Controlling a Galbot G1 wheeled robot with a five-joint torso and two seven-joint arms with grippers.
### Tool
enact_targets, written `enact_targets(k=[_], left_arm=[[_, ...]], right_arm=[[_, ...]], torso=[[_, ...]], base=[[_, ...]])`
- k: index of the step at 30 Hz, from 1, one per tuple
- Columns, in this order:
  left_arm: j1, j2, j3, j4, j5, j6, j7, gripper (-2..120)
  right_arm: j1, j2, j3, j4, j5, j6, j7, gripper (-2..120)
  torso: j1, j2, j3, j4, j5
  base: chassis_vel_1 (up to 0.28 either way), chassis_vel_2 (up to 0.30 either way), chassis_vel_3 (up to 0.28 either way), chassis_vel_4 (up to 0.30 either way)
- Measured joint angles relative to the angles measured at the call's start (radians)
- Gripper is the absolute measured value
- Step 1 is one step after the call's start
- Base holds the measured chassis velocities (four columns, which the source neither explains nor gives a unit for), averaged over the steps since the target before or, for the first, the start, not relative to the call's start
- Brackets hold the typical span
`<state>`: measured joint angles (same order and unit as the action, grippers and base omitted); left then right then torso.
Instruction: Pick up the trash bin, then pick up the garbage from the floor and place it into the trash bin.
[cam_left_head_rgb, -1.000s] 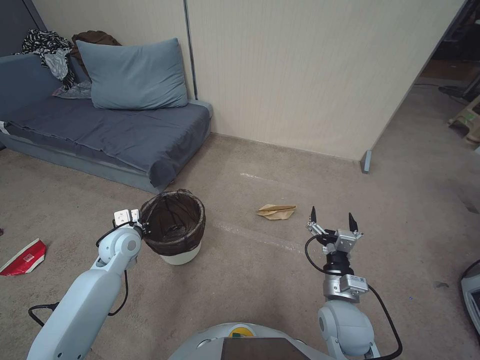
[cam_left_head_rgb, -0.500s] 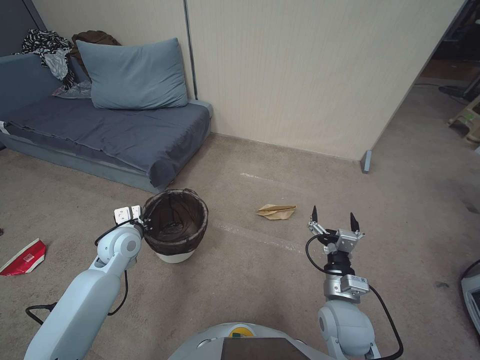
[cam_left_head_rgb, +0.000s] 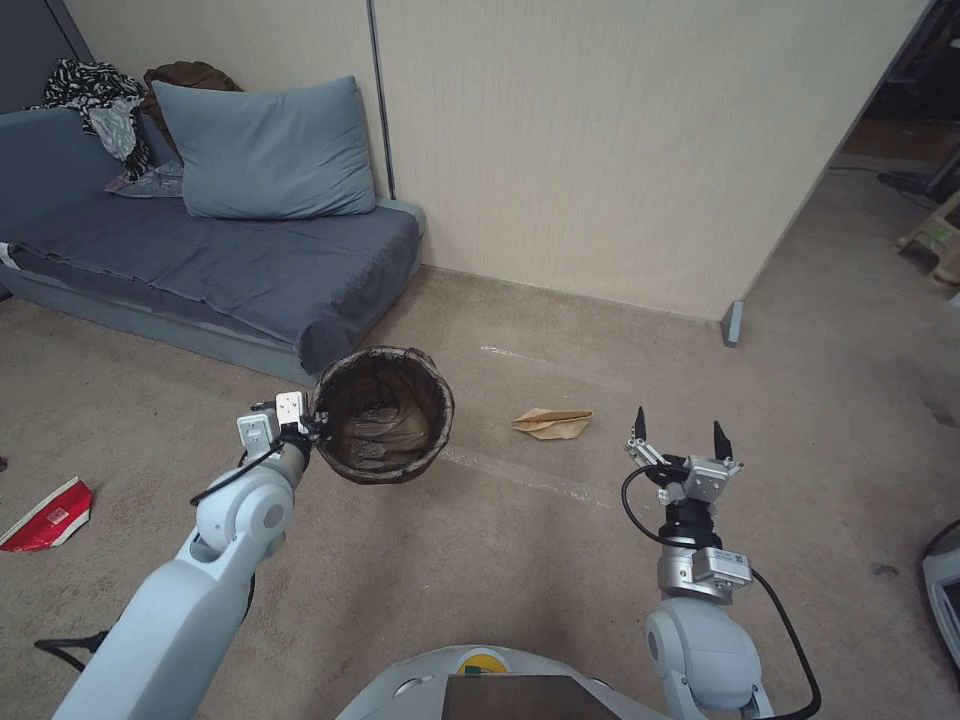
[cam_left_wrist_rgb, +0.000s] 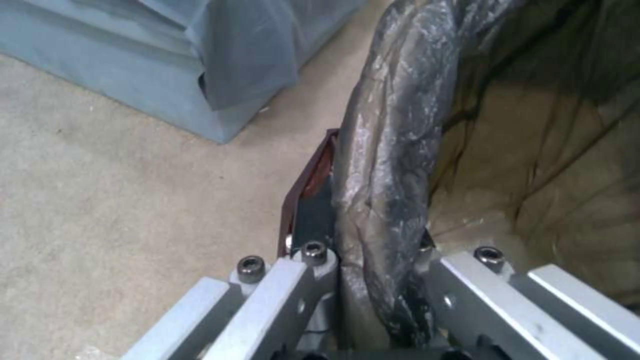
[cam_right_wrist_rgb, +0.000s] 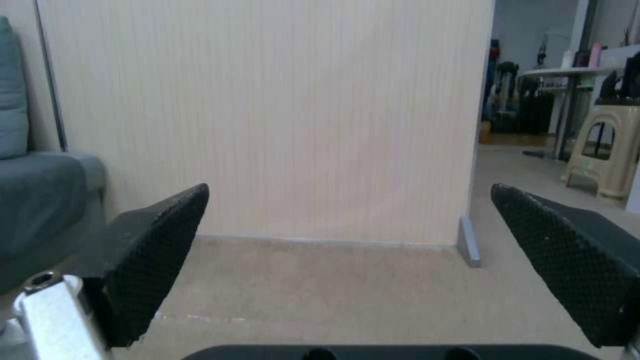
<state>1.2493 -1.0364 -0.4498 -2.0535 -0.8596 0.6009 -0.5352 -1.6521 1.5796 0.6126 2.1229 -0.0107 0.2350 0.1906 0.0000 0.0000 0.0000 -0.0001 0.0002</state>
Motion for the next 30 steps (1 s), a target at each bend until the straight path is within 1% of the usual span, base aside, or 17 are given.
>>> enact_targets(k=[2, 5, 10, 12, 13, 15, 16, 18, 19, 23, 25, 27, 30], left_arm=[[0.012, -0.012, -0.003, -0.01, 0.021, -0.009, 0.012, 4], [0.062, -0.052, -0.011, -0.046, 0.081, -0.04, 0.044, 4], [0.107, -0.084, -0.015, -0.085, 0.107, -0.049, 0.056, 4], [0.146, -0.106, -0.017, -0.125, 0.131, -0.05, 0.066, 4], [0.146, -0.106, -0.017, -0.125, 0.131, -0.05, 0.066, 4], [0.217, -0.129, -0.013, -0.187, 0.216, -0.072, 0.1, 4], [0.217, -0.129, -0.013, -0.187, 0.216, -0.072, 0.1, 4], [0.259, -0.137, 0.0, -0.215, 0.273, -0.093, 0.118, 4], [0.259, -0.137, 0.0, -0.215, 0.273, -0.093, 0.118, 4], [0.311, -0.139, 0.035, -0.244, 0.345, -0.122, 0.135, 4], [0.323, -0.141, 0.038, -0.25, 0.36, -0.127, 0.138, 4], [0.357, -0.152, 0.045, -0.264, 0.392, -0.129, 0.144, 4], [0.375, -0.166, 0.055, -0.267, 0.416, -0.13, 0.147, 4]], right_arm=[[0.0, 0.0, 0.002, 0.002, 0.001, 0.0, 0.0, 100], [0.001, 0.0, 0.007, 0.005, 0.003, 0.0, 0.001, 100], [0.002, 0.0, 0.008, 0.005, 0.005, -0.001, 0.002, 100], [0.004, 0.0, 0.009, 0.005, 0.005, -0.001, 0.002, 100], [0.004, 0.0, 0.009, 0.005, 0.005, -0.001, 0.002, 100], [0.004, -0.004, 0.014, 0.005, 0.006, -0.001, 0.002, 100], [0.004, -0.004, 0.014, 0.005, 0.006, -0.001, 0.002, 100], [0.0, -0.011, 0.024, 0.007, 0.006, 0.003, 0.006, 100], [0.0, -0.011, 0.024, 0.007, 0.006, 0.003, 0.006, 100], [-0.007, -0.013, 0.036, 0.017, 0.007, 0.008, 0.014, 100], [-0.007, -0.015, 0.037, 0.017, 0.006, 0.009, 0.015, 100], [-0.009, -0.022, 0.039, 0.017, 0.004, 0.011, 0.019, 100], [-0.008, -0.027, 0.04, 0.017, 0.003, 0.013, 0.021, 100]], torso=[[0.0, 0.0, 0.0, -0.0004, 0.0002], [0.0, 0.0, 0.0, 0.0001, -0.0002], [0.0, 0.0, 0.0, 0.0002, -0.0002], [0.0, 0.0, 0.0, 0.0002, 0.0001], [0.0, 0.0, 0.0, 0.0002, 0.0001], [0.0, 0.0, 0.0, 0.0001, 0.0002], [0.0, 0.0, 0.0, 0.0001, 0.0002], [0.0, 0.0, 0.0, 0.0001, 0.0], [0.0, 0.0, 0.0, 0.0001, 0.0], [0.0, 0.0, 0.0, 0.0, -0.0001], [0.0, 0.0, 0.0, 0.0, -0.0001], [0.0, 0.0, 0.0, 0.0, 0.0], [0.0, 0.0, 0.0, 0.0001, 0.0]], base=[[0.0, 0.0, 0.0, 0.0], [0.0, 0.0, 0.0, 0.0], [0.0, 0.0, 0.0, 0.0], [0.0, 0.0, 0.0, 0.0], [0.0, 0.0, 0.0, 0.0], [0.0, 0.0, 0.0, 0.0], [0.0, 0.0, 0.0, 0.0], [0.0, 0.0, 0.0, 0.0], [0.0, 0.0, 0.0, 0.0], [0.0, 0.0, 0.0, 0.0], [0.0, 0.0, 0.0, 0.0], [0.0, 0.0, 0.0, 0.0], [0.0, 0.0, 0.0, 0.0]])
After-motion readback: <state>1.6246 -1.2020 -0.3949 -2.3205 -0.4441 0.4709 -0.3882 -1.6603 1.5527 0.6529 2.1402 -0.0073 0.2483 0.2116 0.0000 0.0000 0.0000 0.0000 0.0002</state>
